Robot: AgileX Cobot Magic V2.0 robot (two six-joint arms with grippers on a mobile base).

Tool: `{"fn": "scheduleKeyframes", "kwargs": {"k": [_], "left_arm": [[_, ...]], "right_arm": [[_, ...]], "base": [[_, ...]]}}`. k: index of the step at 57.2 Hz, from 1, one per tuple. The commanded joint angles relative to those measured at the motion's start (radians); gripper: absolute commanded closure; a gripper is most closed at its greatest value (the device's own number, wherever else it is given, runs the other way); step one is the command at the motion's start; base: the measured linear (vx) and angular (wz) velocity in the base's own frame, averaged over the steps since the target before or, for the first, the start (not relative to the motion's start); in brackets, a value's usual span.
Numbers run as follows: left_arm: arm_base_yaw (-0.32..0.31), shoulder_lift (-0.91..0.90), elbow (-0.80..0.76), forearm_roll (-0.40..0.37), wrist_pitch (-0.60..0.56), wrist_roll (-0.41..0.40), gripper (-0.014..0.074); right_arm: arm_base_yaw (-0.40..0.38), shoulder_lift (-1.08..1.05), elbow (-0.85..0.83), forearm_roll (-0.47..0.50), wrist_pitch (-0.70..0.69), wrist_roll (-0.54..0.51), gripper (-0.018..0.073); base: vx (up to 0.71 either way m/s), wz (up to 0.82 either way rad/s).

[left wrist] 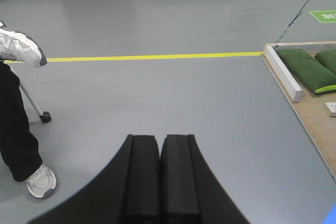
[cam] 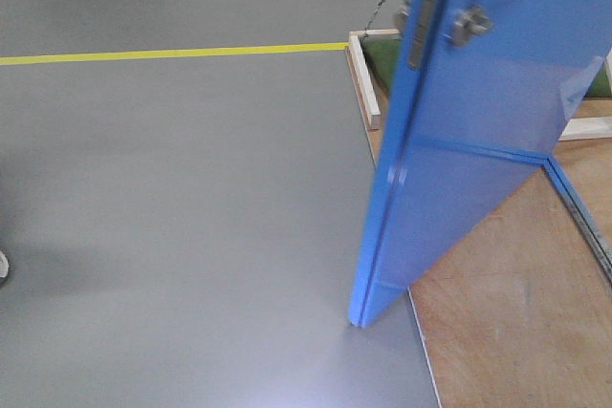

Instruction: Move to blue door and open it

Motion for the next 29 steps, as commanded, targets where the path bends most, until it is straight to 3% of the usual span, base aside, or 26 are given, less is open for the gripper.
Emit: {"fn": "scheduleKeyframes", "kwargs": {"k": [1,29], "left_arm": [[-0.006,-0.012,-0.027,-0.003,-0.08,-0.007,0.0524],[-0.006,-0.012,-0.027,-0.003,-0.08,-0.007,0.0524]], "right_arm": [[-0.002,-0.014,-0.033,0.038,-0.033,-0.018,0.0551],[-0.002,0.061,-0.033,0.038,-0.029,-0.018,0.0551]], "base": [[0.0,0.0],[0.0,0.0]]}}
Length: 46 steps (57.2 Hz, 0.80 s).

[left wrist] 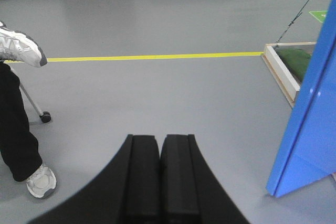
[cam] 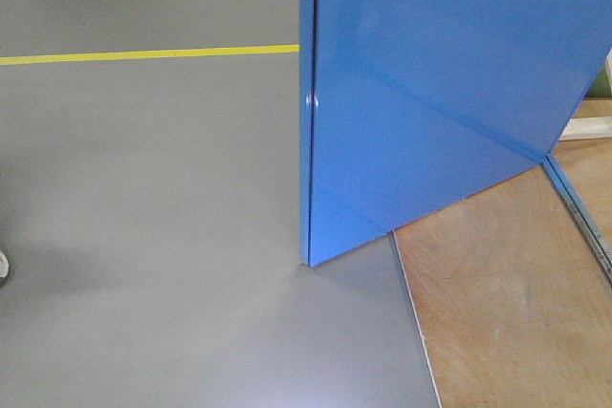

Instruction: Move to blue door and open it

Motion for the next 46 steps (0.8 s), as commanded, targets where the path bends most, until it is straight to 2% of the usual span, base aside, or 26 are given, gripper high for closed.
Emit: {"fn": "scheduleKeyframes", "kwargs": {"k": [1,6,7,16,21,29,34,46], "left_arm": [[-0.006,-0.012,-0.027,-0.003,-0.08,-0.007,0.0524],[-0.006,-0.012,-0.027,-0.003,-0.08,-0.007,0.0524],[-0.006,-0.012,-0.027,-0.003,-0.08,-0.007,0.0524],[-0.006,-0.012,-0.027,-0.003,-0.08,-0.007,0.0524],[-0.006,-0.012,-0.027,-0.003,-0.08,-0.007,0.0524],[-0.006,-0.012,-0.027,-0.003,-0.08,-0.007,0.0524],[-0.006,-0.012,-0.027,-0.003,-0.08,-0.007,0.0524],[-0.006,-0.012,-0.027,-0.003,-0.08,-0.007,0.0524]], "right_arm": [[-0.002,-0.011,-0.033,0.039,-0.033,-0.018,0.0551],[-0.002,-0.007,-0.033,0.037,-0.032,-0.018,0.0551],[0.0,0.01,-0.033,0.055,-0.157,-0.019,0.0551],[0.0,0.06,-0.034,0.062,-0.325,-0.02,0.0551],[0.0,0.081,-0.034,0.062,-0.376,-0.02,0.0551],[0.004,0.102,-0.035,0.064,-0.381,-0.02,0.0551],[0.039,0.115,-0.036,0.064,-0.396,-0.02,0.0551],[0.182,0.144,-0.036,0.064,-0.442,-0.02,0.0551]], "base": [[0.0,0.0],[0.0,0.0],[0.0,0.0],[0.0,0.02],[-0.02,0.06],[-0.02,0.08],[-0.02,0.07],[0.0,0.02]]}}
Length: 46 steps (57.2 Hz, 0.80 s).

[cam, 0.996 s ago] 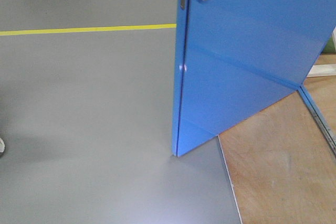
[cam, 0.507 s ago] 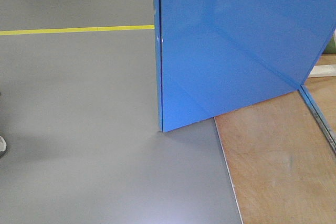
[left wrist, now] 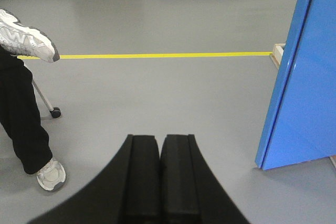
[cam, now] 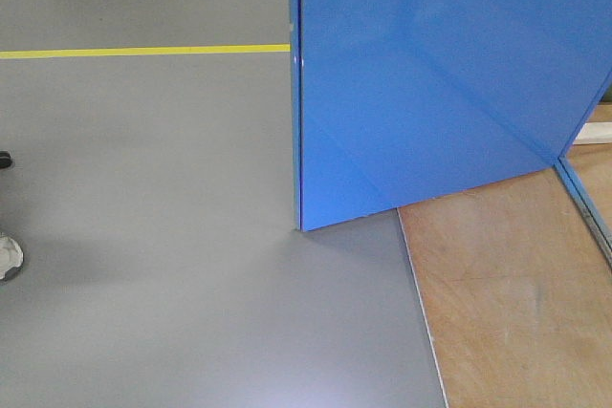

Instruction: Move to blue door and open it

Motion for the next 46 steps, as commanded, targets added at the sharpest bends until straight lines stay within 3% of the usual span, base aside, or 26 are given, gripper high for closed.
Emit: {"fn": "scheduleKeyframes", "kwargs": {"k": [1,46], "left_arm": [[-0.006,-0.012,-0.027,-0.003,-0.08,-0.007,0.0524],[-0.006,-0.012,-0.027,-0.003,-0.08,-0.007,0.0524]], "right_arm": [[0.051,-0.022,-0.036,0.025,-0.047,-0.015,0.0551],[0.069,-0.018,-0.035,0.024,-0.048,-0.015,0.0551]], "base": [[0.0,0.0],[0.0,0.0]]}}
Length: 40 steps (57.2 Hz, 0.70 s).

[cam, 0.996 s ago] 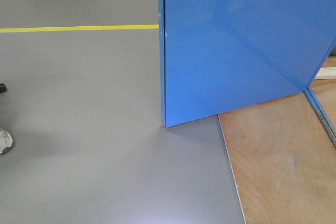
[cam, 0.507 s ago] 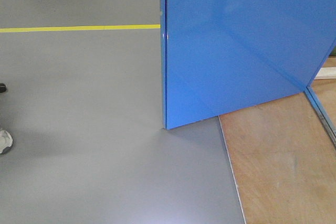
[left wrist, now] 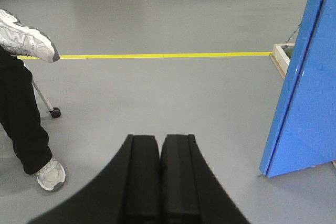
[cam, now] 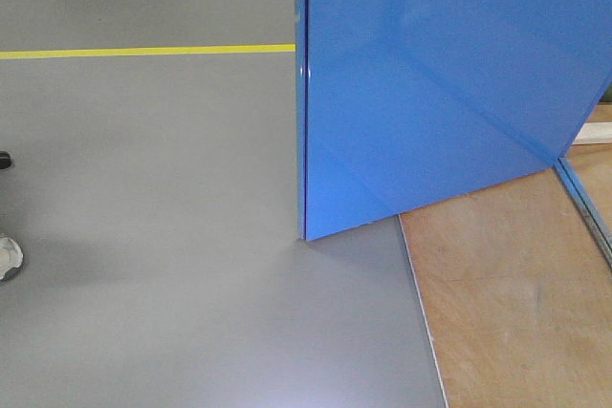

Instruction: Move to blue door and open it

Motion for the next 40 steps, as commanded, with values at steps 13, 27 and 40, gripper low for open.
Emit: {"fn": "scheduleKeyframes", "kwargs": {"k": [13,27,40], "left_arm": [[-0.006,-0.012,-0.027,-0.003,-0.08,-0.007,0.0524],[-0.006,-0.012,-0.027,-0.003,-0.08,-0.007,0.0524],[-0.006,-0.012,-0.027,-0.003,-0.08,-0.007,0.0524]], "right_arm": [[-0.001,-0.035,-0.035,0.021,-0.038,-0.012,0.0551],[-0.001,-0.035,-0.035,0.021,-0.037,-0.012,0.0551],[-0.001,-0.035,-0.035,0.021,-0.037,-0.012,0.0551]], "base": [[0.0,0.0],[0.0,0.0],[0.01,0.03]]}}
